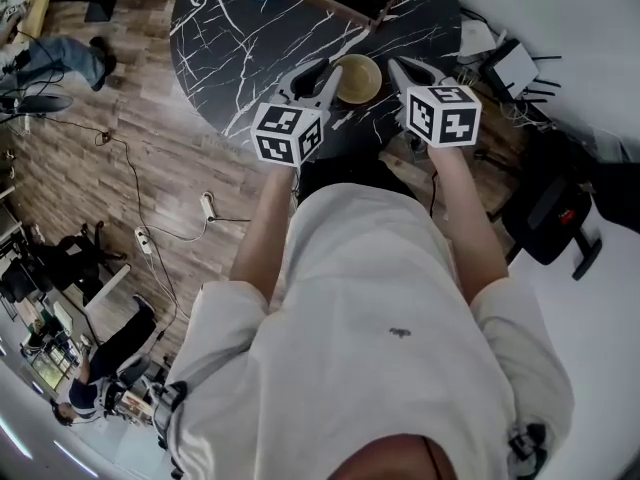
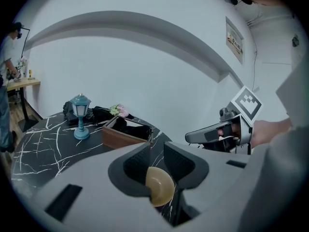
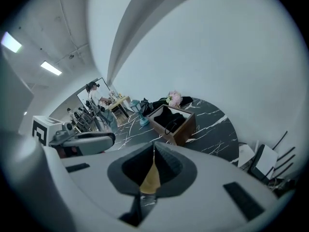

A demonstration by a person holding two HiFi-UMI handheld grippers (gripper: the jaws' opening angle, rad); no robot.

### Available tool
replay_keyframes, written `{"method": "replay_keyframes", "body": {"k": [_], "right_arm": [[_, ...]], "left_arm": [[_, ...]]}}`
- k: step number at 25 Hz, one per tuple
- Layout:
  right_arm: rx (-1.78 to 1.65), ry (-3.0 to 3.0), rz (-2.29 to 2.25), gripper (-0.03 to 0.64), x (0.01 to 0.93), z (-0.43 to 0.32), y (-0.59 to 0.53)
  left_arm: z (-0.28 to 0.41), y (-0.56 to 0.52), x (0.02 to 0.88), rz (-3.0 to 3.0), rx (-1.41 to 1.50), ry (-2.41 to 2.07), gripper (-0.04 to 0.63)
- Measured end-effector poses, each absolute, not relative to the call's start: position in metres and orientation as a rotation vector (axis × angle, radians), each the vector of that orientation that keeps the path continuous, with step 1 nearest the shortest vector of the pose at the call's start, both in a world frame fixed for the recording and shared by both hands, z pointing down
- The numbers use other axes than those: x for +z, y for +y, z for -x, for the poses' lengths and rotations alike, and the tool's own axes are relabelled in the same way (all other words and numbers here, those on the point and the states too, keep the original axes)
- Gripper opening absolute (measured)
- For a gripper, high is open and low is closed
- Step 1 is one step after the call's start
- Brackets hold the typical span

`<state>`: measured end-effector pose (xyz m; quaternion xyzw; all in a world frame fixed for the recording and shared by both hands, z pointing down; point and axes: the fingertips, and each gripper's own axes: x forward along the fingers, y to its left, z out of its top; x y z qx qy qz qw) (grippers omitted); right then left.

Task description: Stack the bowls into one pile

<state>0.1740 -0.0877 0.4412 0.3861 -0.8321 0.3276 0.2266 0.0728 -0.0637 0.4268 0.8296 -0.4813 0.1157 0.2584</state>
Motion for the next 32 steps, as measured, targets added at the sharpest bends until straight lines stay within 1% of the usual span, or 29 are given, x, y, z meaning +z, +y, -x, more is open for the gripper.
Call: {"method": "replay_keyframes", "body": {"k": [6, 11, 22, 32], "right_arm": [[0.828, -2.353, -1.12, 0.009, 0.413, -0.183, -0.1], [0.758, -2.403, -1.157, 0.006, 0.387, -0.187, -0.108], [0.568, -2.546, -1.22, 0.005, 0.327, -0.182, -0.114], [0.39, -2.664, -1.216, 0.005, 0.286, -0.173, -0.108]], "left_arm": [[-0.073, -0.072, 0.4, -2.297, 0.273, -1.303, 0.086], [-0.069, -0.081, 0.368, -2.336, 0.211, -1.337, 0.074], [-0.066, -0.086, 0.318, -2.407, 0.148, -1.381, 0.058], [-0.058, -0.083, 0.281, -2.464, 0.088, -1.437, 0.023]]}}
